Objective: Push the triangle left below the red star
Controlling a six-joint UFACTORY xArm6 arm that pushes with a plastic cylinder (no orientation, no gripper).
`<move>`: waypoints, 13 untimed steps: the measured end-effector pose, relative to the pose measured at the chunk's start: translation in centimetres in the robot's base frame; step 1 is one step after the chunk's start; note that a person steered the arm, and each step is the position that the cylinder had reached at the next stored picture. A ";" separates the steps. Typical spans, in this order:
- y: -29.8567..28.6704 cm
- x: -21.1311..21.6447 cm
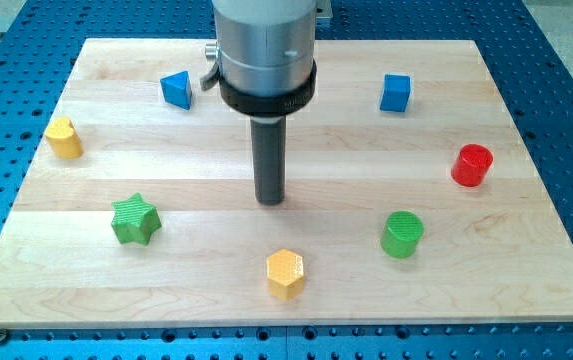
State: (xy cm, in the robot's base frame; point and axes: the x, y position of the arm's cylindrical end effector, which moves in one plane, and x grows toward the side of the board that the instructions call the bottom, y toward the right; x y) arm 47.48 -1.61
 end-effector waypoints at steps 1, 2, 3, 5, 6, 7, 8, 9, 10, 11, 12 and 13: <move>0.0 -0.7; -2.4 -1.4; -6.9 -1.8; -8.8 -6.3; -12.2 -10.1; -17.1 -11.1; -12.6 -13.4; -11.5 -16.1; -17.9 -17.8; -14.3 -19.4; -5.7 -20.0; -4.7 -19.3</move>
